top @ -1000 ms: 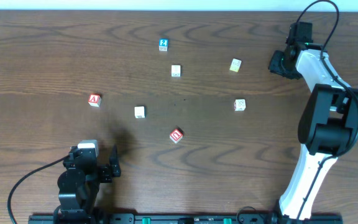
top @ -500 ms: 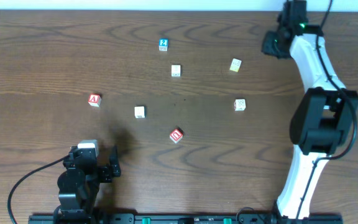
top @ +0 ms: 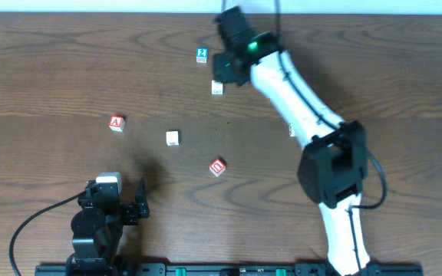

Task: Spell out Ai2
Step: 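Carry the red 'I' block left to the table center and lower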

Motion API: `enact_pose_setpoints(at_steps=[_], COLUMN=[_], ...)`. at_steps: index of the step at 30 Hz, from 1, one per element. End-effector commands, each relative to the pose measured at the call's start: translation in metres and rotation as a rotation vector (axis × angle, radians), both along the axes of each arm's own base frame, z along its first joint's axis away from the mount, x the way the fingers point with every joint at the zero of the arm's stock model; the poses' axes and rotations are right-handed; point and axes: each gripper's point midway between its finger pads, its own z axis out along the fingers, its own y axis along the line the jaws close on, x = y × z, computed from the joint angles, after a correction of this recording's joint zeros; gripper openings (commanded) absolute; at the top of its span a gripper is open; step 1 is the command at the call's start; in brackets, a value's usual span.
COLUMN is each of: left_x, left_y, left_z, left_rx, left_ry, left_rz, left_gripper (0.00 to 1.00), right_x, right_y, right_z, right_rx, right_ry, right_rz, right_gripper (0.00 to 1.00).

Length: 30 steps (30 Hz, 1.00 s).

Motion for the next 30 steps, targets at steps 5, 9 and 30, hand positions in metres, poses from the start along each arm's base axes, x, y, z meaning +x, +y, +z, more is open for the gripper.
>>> enact_pose_setpoints(at_steps=[5, 9, 30], left_x=[0.000, 0.000, 0.000], left_y=[0.001, 0.001, 0.001], left_z=[-0.003, -0.003, -0.003], left_rx=[0.000, 0.000, 0.000], left_ry=[0.002, 0.002, 0.002], left_rz=[0.008, 0.008, 0.008], left_gripper=[0.95, 0.95, 0.95], right_x=[-0.037, -0.046, -0.093], right_y=[0.000, -0.006, -0.007], right_z=[-0.048, -0.060, -0.101], right_rx=[-0.035, -0.054, -0.120], right_ry=[0.139, 0.175, 0.301], right_rz=[-0.096, -0.107, -0.060], right_gripper=[0.01, 0.01, 0.01])
